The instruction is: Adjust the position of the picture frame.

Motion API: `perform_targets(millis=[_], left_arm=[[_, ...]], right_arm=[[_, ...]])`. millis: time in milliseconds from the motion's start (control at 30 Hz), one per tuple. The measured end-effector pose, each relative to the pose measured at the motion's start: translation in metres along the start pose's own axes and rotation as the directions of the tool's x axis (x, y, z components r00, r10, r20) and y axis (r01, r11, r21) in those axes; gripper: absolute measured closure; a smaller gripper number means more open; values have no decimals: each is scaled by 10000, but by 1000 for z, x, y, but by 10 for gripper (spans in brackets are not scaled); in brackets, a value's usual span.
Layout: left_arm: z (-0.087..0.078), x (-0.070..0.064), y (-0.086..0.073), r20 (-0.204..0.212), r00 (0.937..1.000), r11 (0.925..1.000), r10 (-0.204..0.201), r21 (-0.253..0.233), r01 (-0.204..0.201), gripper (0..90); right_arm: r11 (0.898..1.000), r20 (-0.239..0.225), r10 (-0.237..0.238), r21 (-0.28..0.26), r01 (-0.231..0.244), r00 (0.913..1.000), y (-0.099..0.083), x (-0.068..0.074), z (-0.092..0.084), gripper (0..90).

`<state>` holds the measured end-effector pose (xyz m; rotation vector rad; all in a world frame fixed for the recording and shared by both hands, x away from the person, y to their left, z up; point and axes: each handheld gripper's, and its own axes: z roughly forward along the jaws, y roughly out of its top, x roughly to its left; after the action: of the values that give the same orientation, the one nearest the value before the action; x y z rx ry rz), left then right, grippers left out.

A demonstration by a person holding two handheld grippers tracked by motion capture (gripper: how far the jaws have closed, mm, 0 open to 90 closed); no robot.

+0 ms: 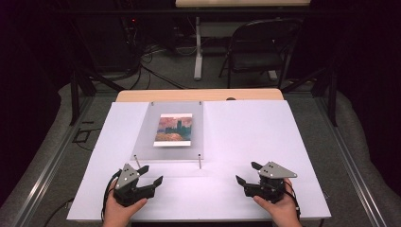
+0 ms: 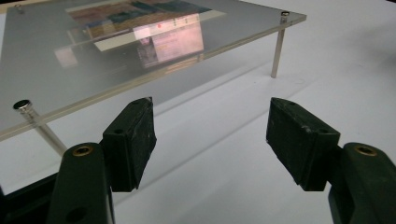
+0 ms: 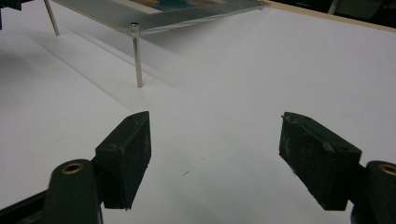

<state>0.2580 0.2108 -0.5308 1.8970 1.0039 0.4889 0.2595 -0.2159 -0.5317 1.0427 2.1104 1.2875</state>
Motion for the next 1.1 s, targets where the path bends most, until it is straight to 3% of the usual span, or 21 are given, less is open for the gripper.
perform_targets(millis=[200, 400, 567, 767, 1000, 1100], left_arm=[[-3, 0, 0, 13, 9999, 9999, -131, 15, 131, 331], [-4, 2, -1, 332, 9989, 9994, -343, 63, 341, 341], [-13, 1, -1, 30, 9998, 9997, -215, 89, 215, 375], [-25, 5, 1, -147, 9995, 9992, -268, -288, 264, 389], [-43, 18, 2, -736, 9941, 9936, -799, -854, 735, 429], [-47, 25, 0, -860, 9906, 9914, -1065, -854, 992, 433]], right_arm=[[9999, -10, 1, -170, -1, 10000, 0, 0, -2, 310], [9998, -226, 210, -57, -211, 9995, 0, 1, -1, 337], [9999, -174, 160, -56, -161, 9997, 1, 1, -2, 350], [9997, -222, 159, -156, -162, 9996, 1, 2, -1, 376], [9985, -351, 510, -158, -515, 9981, 1, -2, -2, 420], [9977, -397, 670, -80, -674, 9970, 1, -4, -2, 436]])
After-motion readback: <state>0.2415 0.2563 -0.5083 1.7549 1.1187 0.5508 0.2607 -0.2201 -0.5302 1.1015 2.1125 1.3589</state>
